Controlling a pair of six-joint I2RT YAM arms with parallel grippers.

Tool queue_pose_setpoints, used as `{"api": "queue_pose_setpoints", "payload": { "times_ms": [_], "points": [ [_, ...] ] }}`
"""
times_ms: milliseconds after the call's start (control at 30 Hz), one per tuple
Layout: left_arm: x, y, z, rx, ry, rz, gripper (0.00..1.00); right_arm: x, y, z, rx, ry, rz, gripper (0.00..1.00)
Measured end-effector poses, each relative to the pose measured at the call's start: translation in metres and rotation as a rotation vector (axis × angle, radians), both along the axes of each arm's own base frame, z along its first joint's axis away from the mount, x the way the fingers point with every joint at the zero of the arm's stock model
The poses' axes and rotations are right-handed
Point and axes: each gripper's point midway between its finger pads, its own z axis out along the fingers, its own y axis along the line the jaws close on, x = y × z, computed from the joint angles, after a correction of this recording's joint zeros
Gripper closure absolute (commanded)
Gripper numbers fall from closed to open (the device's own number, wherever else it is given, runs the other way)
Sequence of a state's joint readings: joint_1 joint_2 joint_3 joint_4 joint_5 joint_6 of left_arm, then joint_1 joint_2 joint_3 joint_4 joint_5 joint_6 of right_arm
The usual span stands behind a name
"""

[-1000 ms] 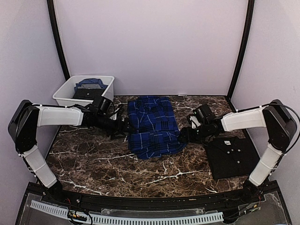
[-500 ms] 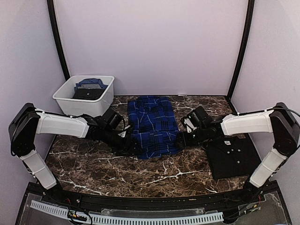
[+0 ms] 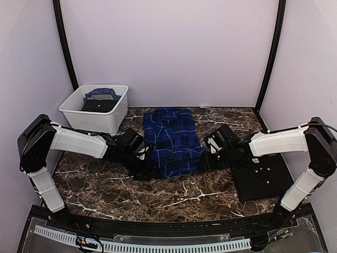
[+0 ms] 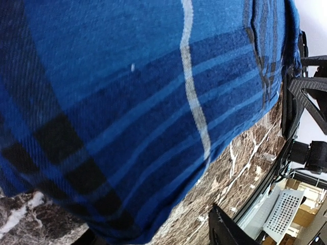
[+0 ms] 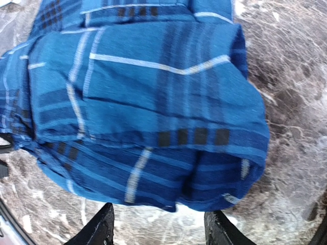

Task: Fold and stack the long sleeve shirts
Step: Fold the rectangle-folded shirt at the center of the board.

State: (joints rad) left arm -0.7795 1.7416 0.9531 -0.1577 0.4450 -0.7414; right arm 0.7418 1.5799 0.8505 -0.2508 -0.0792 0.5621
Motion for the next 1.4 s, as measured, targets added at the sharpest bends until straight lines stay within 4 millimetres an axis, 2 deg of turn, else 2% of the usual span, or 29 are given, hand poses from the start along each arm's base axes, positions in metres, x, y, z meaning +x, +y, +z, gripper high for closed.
{"api": "queue_pose_setpoints", "payload": {
  "times_ms": [200, 300, 367, 567, 700, 900, 1033, 1100, 1233, 1267, 1300, 1400],
  "points": [
    [0.008, -0.007, 0.003, -0.027, -0.014, 0.041, 0.66, 0.002, 0.015, 0.005, 0.086, 0.011, -0.003, 0.55],
    [0.013, -0.010, 0.006, -0.043, -0.018, 0.064, 0.81, 0.002, 0.019, 0.002, 0.101, 0.027, -0.010, 0.65],
    [0.014, -0.011, 0.007, -0.047, -0.020, 0.072, 0.87, 0.001, 0.020, 0.001, 0.111, 0.038, -0.017, 0.72],
    [0.017, -0.013, 0.017, -0.067, -0.028, 0.087, 0.92, 0.002, 0.021, 0.003, 0.117, 0.041, -0.027, 0.93],
    [0.021, -0.018, 0.039, -0.106, -0.059, 0.091, 0.93, 0.007, 0.025, 0.011, 0.130, 0.030, -0.033, 1.00],
    [0.033, -0.026, 0.070, -0.157, -0.117, 0.099, 0.94, 0.019, 0.032, 0.029, 0.142, -0.011, -0.042, 1.00],
    [0.049, -0.024, 0.084, -0.178, -0.145, 0.128, 0.94, 0.033, 0.038, 0.049, 0.155, -0.060, -0.056, 1.00],
    [0.062, -0.020, 0.091, -0.191, -0.161, 0.151, 0.94, 0.043, 0.042, 0.062, 0.163, -0.088, -0.064, 1.00],
    [0.106, -0.011, 0.105, -0.216, -0.207, 0.215, 0.95, 0.075, 0.054, 0.082, 0.186, -0.145, -0.091, 1.00],
    [0.123, -0.008, 0.107, -0.225, -0.221, 0.236, 0.94, 0.085, 0.056, 0.084, 0.188, -0.154, -0.101, 1.00],
    [0.135, -0.007, 0.106, -0.227, -0.229, 0.250, 0.94, 0.095, 0.057, 0.083, 0.184, -0.159, -0.112, 0.95],
    [0.171, -0.002, 0.095, -0.221, -0.239, 0.284, 0.88, 0.123, 0.057, 0.075, 0.168, -0.166, -0.144, 0.69]
  ]
}}
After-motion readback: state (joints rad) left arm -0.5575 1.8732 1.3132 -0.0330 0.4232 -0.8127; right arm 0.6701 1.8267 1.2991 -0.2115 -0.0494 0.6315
